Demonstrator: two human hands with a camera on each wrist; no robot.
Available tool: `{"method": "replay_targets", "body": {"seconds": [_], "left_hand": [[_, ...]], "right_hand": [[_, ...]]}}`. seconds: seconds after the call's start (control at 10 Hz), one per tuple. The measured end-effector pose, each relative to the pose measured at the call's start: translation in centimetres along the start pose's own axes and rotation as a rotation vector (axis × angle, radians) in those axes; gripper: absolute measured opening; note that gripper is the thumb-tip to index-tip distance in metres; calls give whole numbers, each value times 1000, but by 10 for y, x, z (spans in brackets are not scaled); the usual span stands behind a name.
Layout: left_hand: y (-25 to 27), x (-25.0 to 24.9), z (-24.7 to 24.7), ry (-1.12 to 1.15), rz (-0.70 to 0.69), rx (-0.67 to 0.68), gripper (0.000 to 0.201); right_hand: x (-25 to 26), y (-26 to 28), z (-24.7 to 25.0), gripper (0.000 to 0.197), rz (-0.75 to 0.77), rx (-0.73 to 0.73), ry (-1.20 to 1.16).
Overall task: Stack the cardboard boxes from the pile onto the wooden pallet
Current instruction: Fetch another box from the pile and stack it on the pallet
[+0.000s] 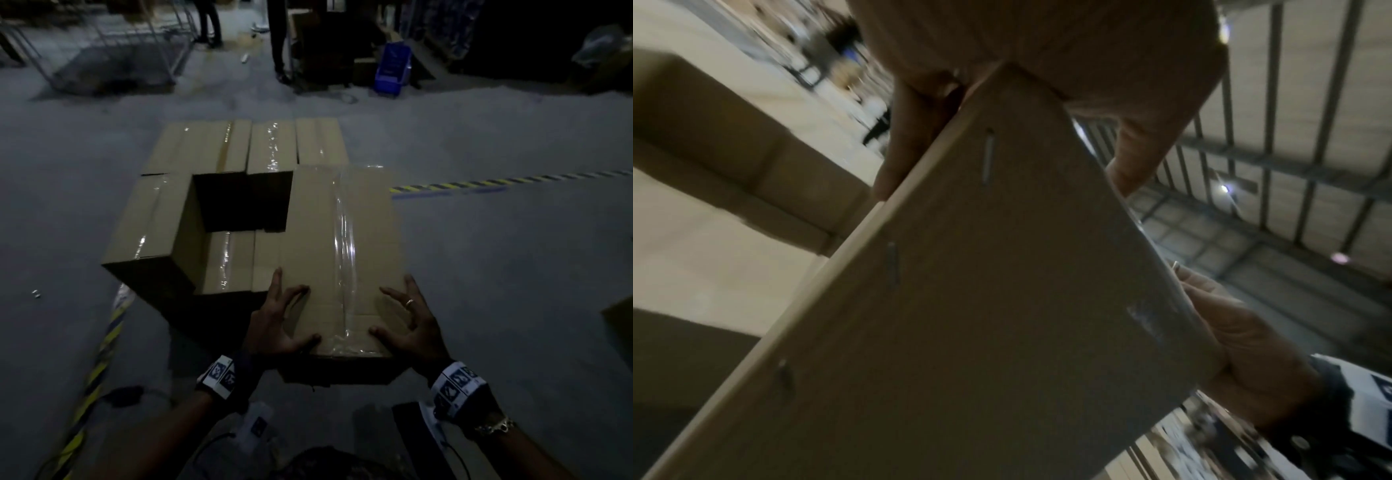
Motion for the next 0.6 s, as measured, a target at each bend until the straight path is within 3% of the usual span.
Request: {"method": "replay_targets", "body": {"seconds": [0.1, 0.2, 0.6], "left_hand": [[13, 41, 30, -12, 50, -15, 93], [24, 79, 52, -5, 90, -35, 93], [38, 166, 113, 12, 214, -141, 90]], "right_hand": [[21, -14, -47, 98, -26, 39, -6], [35, -26, -89, 84, -6, 106, 15], [68, -86, -198, 115, -53, 271, -234]]}}
Point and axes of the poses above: each hand's wrist, its own y-axis away from the middle knuckle, its own z-axis out of the back of the hand, x = y × z, the point moved 3 cm from there along -y, towards the middle knuckle, and after that the axes turned 7 degrees about -y, right-handed, at the moved point
